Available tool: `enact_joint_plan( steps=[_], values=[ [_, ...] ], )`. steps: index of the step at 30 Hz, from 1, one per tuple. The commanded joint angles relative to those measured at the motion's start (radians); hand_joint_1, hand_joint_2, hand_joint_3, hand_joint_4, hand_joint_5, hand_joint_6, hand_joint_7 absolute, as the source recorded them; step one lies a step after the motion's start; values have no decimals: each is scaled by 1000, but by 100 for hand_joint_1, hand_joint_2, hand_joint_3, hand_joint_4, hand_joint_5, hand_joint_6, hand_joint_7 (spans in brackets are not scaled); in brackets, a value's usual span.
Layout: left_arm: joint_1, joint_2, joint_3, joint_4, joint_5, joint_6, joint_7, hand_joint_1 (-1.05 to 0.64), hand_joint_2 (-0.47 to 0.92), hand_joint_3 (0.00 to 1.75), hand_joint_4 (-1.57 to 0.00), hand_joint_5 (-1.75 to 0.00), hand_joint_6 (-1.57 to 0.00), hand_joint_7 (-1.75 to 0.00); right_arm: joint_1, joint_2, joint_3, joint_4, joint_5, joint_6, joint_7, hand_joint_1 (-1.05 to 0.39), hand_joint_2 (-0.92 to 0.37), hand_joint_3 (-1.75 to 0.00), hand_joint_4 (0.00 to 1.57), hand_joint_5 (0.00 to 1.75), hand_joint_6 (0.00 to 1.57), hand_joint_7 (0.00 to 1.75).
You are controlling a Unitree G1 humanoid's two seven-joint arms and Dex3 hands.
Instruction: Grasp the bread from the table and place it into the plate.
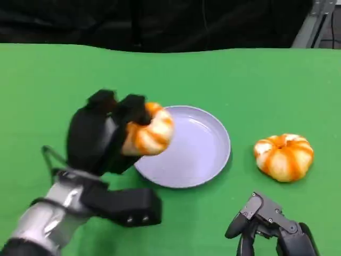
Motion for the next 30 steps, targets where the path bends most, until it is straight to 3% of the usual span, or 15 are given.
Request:
enact_joint_plan(
  steps=[1,6,7,8,9,10,11,12,13,16,21,27,30],
  values=[
    [-100,-37,-38,122,12,-7,13,-14,12,157,-107,-175,-86,-175,11,-3,-1,-16,10,14,0,-5,-41,-161,82,175,56,175],
    [-171,-94,-71,216,-19,44,-103,-15,19,146,-103,-175,-83,-175,10,-7,0,-17,27,6,9,-5,-42,-162,81,175,56,175],
    [-180,-104,-71,211,-41,87,-200,-15,22,139,-98,-174,-80,-166,12,-7,0,-21,22,8,7,-5,-42,-161,81,175,56,175],
    [-186,-110,-71,203,-56,120,-273,-17,32,119,-86,-173,-80,-141,13,-6,0,-23,18,10,6,-5,-42,-161,81,175,56,175],
    [-189,-113,-71,193,-66,146,-322,-18,38,106,-80,-173,-81,-126,14,-6,0,-25,15,12,5,-5,-41,-161,81,175,56,175],
    [-203,-112,-81,168,-77,198,-453,-18,42,100,-77,-172,-81,-118,17,-5,1,-31,14,18,6,-5,-41,-161,81,175,56,175],
    [-210,-109,-88,146,-83,232,-541,-26,64,63,-44,-118,-55,-74,20,-5,2,-35,13,22,7,-5,-41,-160,81,175,56,174],
    [-218,-109,-96,123,-81,278,-626,-29,77,40,-36,-92,-50,-50,22,-4,2,-38,11,23,6,-5,-41,-160,81,175,56,174],
    [-223,-110,-103,101,-78,323,-700,-45,86,28,-17,-68,-36,-27,23,-4,2,-40,10,24,6,-4,-41,-160,81,175,56,174],
    [-217,-110,-114,43,-70,419,-826,-78,91,33,-2,-33,-17,-8,22,-4,2,-39,17,22,9,-5,-41,-159,81,175,56,174],
    [-194,-95,-131,-14,-67,487,-921,-97,92,47,0,-6,-9,-3,19,-6,0,-40,19,20,12,-5,-41,-159,81,175,57,174],
    [-149,-51,-117,-96,-85,489,-939,-102,92,52,0,0,-4,-1,15,-9,-4,-37,21,19,14,-4,-41,-160,81,175,58,174],
    [-88,-5,-78,-220,-129,486,-973,-99,92,52,-3,-2,-7,-3,17,-8,-7,-40,29,23,17,-5,-40,-160,81,175,58,174]
  ],
)
